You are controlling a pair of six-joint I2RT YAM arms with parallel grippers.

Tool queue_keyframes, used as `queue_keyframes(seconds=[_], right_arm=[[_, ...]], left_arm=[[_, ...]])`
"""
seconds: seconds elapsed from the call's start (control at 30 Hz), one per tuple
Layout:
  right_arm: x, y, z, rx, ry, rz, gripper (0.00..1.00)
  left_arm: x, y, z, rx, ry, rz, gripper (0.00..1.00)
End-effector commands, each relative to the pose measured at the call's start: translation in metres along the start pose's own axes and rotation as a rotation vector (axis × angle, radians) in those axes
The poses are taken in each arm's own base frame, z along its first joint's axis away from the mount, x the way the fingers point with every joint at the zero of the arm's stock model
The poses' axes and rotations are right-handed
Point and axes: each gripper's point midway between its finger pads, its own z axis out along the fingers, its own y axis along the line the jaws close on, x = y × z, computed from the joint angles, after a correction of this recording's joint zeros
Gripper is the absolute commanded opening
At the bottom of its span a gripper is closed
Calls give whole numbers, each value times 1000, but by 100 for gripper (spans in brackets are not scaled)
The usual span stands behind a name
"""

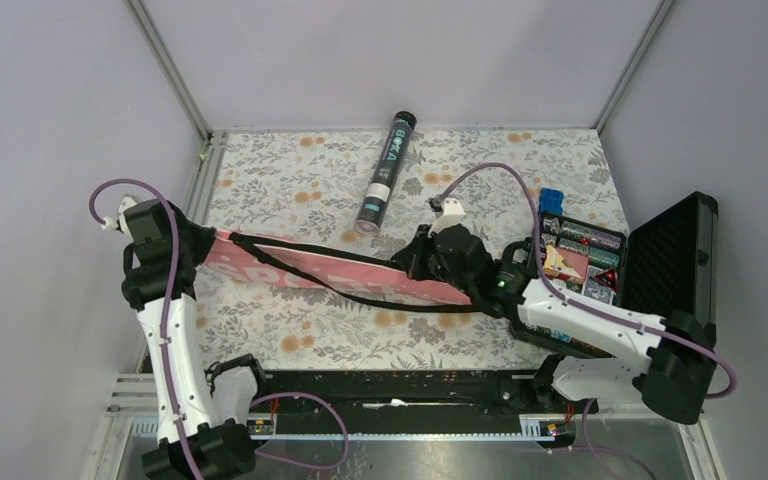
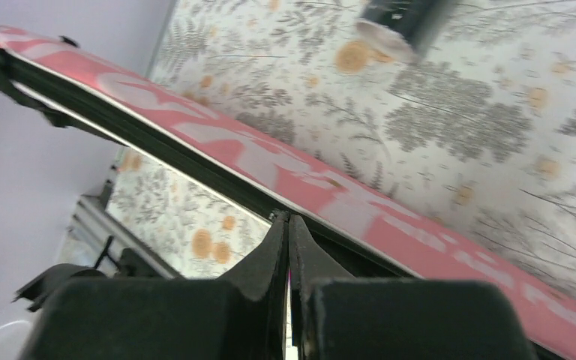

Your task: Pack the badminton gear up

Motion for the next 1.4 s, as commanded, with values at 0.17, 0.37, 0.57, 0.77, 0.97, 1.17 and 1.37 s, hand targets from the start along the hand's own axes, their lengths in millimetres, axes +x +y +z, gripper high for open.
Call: queue_keyframes(seconds=[0.17,0.37,0.57,0.77,0.97,1.17,1.37], right_arm=[[-39,-94,-59,397,-199,-73,0],[-45,-135,-83,535,-236,-61,0],[-41,-176,-95,640,-251,-11,0],[-26,-209,-93,715,-201,21,0],[-5,-239,-89,755,-171,94,0],[19,-251,-73,757,-97,134,0],[25,-257,-66,769,-71,130,0]], left_arm=[[-61,2,-7,-86,-250,75,0],[-70,13,-9,-143,-293,93,0],[-83,15,-18,-161,-352,99,0],[-89,28,-15,-221,-375,99,0],[-92,25,-14,-225,-365,104,0],[-89,29,-8,-233,-358,102,0],[-92,26,-9,-230,-362,105,0]])
